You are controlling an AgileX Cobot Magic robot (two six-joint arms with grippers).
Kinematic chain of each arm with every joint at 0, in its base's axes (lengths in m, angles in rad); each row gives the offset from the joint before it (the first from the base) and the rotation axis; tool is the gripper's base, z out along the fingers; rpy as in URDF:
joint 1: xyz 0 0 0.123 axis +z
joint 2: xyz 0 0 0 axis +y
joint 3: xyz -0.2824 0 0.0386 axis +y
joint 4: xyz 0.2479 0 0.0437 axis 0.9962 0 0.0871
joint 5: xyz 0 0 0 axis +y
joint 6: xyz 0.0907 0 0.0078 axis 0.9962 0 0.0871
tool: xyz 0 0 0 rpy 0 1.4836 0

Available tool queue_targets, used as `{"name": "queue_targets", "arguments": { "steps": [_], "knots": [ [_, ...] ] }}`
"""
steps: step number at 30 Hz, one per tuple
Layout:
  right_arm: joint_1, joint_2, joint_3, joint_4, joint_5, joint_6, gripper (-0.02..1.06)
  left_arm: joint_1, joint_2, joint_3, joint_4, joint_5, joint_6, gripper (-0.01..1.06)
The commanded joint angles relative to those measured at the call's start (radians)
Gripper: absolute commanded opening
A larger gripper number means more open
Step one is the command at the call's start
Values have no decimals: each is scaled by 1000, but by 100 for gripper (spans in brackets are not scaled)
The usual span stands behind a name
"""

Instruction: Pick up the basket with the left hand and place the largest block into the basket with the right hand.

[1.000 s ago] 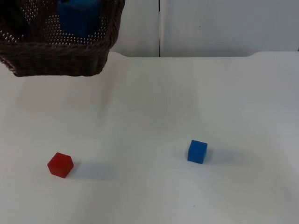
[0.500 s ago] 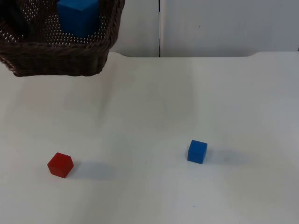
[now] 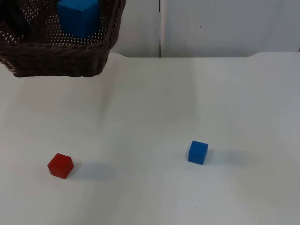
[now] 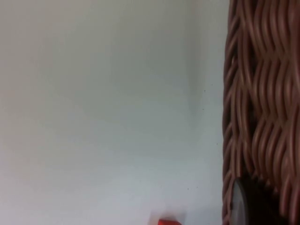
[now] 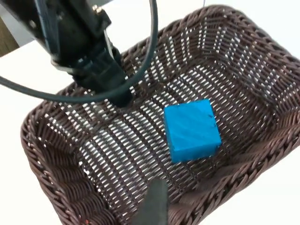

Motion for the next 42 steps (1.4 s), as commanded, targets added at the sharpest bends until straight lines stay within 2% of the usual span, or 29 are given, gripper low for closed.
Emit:
{"name": "queue_targets", "arguments": {
  "steps": [1, 8, 13, 23, 38, 40, 42],
  "knots": [
    [-4, -18, -9, 3, 6, 6, 75, -3, 3, -2, -37, -2, 5, 0],
    [-4, -18, -9, 4, 17, 12, 75, -58, 55, -2, -36, -7, 19, 0],
    [-4, -18, -9, 4, 17, 12, 75, -141, 117, -2, -36, -109, 32, 0],
    [-4, -54, -9, 4, 17, 12, 75, -226, 234, -2, -38, -241, 41, 0],
    [-2, -161, -9, 6, 17, 12, 75, -238, 366, -2, -77, -278, 88, 0],
    [-2, -165, -9, 6, 17, 12, 75, -238, 373, -2, -77, -278, 91, 3],
    [-2, -167, -9, 6, 17, 12, 75, -238, 379, -2, -77, -278, 91, 12]
  ]
}}
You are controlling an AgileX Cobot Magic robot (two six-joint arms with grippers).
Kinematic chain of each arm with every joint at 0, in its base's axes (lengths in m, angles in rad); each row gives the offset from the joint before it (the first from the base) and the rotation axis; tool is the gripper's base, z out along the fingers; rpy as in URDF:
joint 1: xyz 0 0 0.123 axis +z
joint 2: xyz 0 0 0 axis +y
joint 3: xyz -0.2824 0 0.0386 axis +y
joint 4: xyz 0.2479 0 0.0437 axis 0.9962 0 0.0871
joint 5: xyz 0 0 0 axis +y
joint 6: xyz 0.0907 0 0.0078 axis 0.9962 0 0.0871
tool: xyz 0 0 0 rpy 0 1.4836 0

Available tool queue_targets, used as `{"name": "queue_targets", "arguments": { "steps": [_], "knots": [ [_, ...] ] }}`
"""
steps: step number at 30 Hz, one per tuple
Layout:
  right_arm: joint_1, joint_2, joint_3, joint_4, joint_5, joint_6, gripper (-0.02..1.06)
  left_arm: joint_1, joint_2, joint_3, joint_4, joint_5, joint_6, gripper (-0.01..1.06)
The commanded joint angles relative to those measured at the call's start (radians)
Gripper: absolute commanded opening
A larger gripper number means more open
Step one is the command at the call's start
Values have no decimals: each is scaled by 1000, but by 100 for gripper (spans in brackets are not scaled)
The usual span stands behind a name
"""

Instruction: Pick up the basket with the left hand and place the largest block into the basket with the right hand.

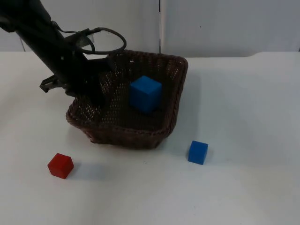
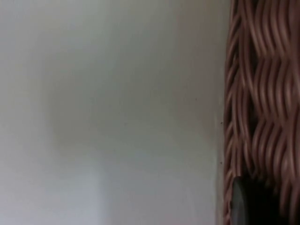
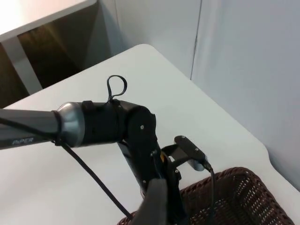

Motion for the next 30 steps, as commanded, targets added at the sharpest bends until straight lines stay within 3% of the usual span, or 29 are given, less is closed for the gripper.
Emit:
{"name": "queue_targets", "arguments": {
  "steps": [1, 3, 6, 7, 10, 12, 22, 30],
  "knots": [
    [-2, -16, -9, 4, 4, -1, 75, -5, 2, -2, -33, -3, 4, 12],
    [-2, -18, -9, 4, 4, -1, 75, -5, 4, -2, -33, -3, 4, 27],
    [-2, -18, -9, 4, 4, -1, 75, -5, 3, -2, -33, 12, 4, 57],
    [-2, -18, -9, 4, 4, -1, 75, -5, 3, -2, -33, 12, 4, 57],
    [-2, -18, -9, 4, 4, -1, 75, 3, -10, -2, -6, 24, 4, 83],
    [-2, -18, -9, 4, 4, -1, 75, 12, -30, -2, 40, 20, 4, 92],
    [-2, -18, -9, 1, 4, -1, 75, 24, -167, -2, 134, -13, -19, 95],
    [-2, -18, -7, 1, 4, 4, 75, 24, -279, -2, 155, 41, -26, 95]
  ]
}}
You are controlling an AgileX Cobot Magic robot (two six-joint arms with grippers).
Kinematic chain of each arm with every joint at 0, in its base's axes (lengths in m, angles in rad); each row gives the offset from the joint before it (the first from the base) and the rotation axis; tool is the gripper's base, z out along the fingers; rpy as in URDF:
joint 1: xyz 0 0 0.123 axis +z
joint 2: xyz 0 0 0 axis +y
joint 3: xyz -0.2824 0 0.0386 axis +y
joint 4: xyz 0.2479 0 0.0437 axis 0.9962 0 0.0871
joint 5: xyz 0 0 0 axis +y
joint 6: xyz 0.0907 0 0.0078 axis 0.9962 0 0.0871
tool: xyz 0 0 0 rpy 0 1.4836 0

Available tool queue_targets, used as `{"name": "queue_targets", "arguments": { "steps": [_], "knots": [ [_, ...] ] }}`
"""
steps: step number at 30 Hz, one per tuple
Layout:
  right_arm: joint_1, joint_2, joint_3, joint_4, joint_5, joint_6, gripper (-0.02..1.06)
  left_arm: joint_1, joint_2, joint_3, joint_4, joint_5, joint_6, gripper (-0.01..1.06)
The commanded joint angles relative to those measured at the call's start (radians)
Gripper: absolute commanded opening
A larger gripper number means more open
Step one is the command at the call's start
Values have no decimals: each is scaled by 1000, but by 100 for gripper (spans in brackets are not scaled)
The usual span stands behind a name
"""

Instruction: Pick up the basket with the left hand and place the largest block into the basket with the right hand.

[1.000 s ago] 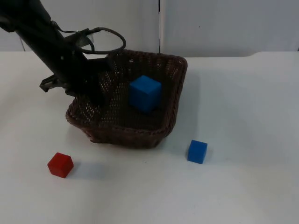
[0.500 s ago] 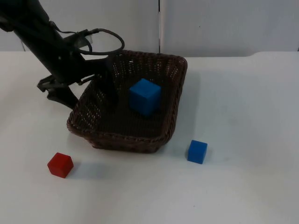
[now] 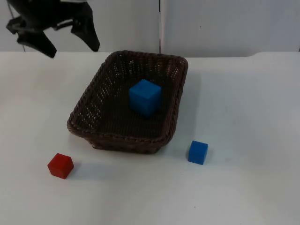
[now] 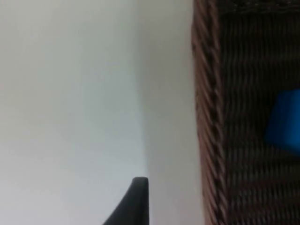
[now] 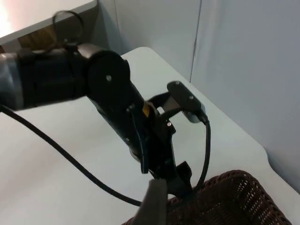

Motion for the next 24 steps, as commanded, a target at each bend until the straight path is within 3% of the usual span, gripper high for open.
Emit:
{"name": "queue_targets", "arguments": {
  "steps": [1, 4, 11, 15, 21, 24],
  "knots": [
    [-2, -10, -7, 1, 4, 7, 75, 0, -38, 0, 10, 24, -5, 95],
    [-2, -10, 5, 1, 4, 17, 75, 0, -91, 45, 10, 4, -5, 95],
    [-2, -10, 92, 45, 4, 12, 75, 0, -272, 285, 13, -170, 5, 95],
    [-2, -10, 135, 53, 4, 10, 75, 0, -345, 385, 13, -196, 17, 95],
    [-2, -25, 269, 53, 4, 8, 75, 0, -450, 524, 27, -232, 34, 95],
    [-2, -96, 436, 53, -85, 0, 75, 0, -522, 595, 29, -272, 36, 95]
  ]
}}
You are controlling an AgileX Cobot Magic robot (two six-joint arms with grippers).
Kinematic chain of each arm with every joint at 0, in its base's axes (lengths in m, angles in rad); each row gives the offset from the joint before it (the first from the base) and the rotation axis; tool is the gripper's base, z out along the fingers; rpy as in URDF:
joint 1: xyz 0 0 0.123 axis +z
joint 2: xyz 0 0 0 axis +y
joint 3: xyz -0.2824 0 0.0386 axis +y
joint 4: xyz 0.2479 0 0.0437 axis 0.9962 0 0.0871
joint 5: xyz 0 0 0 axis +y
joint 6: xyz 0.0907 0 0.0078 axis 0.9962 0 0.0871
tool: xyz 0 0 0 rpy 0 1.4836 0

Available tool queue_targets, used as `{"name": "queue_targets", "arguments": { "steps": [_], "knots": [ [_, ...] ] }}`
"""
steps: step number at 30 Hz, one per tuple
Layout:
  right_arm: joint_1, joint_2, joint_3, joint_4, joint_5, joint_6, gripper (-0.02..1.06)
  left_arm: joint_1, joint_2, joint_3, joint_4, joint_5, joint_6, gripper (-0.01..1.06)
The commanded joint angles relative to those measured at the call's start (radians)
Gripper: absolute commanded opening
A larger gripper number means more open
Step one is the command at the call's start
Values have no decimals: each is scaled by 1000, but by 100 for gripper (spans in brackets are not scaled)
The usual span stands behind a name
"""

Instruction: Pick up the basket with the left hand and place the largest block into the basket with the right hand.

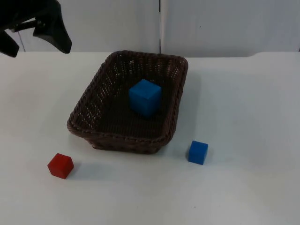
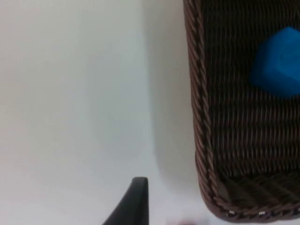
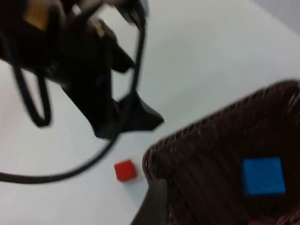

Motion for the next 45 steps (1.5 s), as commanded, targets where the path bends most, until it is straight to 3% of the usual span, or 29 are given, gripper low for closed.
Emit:
{"name": "queue_targets", "arguments": {
  "steps": [1, 2, 6, 7, 11, 12, 17, 23, 37, 45],
  "knots": [
    [-2, -105, 166, 5, -95, -22, 75, 0, -85, 69, 11, -50, 7, 95],
    [-2, -105, 166, 5, -95, -22, 75, 0, -85, 69, 11, -50, 7, 95],
    [-2, -261, 445, 5, -260, -36, 75, 0, -158, 126, 11, -54, 7, 95],
    [-2, -261, 445, 5, -260, -36, 75, 0, -158, 126, 11, -54, 7, 95],
    [-2, -411, 700, 5, -404, -36, 75, 0, -220, 180, 11, -63, 11, 95],
    [-2, -411, 700, 5, -404, -36, 75, 0, -220, 180, 11, -63, 11, 95],
    [-2, -589, 983, 5, -545, -36, 75, 0, -313, 259, 3, -78, 15, 95],
    [-2, -718, 1135, 7, -586, -32, 75, 0, -423, 322, 3, -81, 15, 95],
    [-2, -955, 1320, 11, -591, -32, 75, 0, -744, 447, 11, -48, 15, 95],
    [-2, -1113, 1420, 13, -588, -32, 75, 0, -939, 448, 25, -12, 15, 95]
  ]
}}
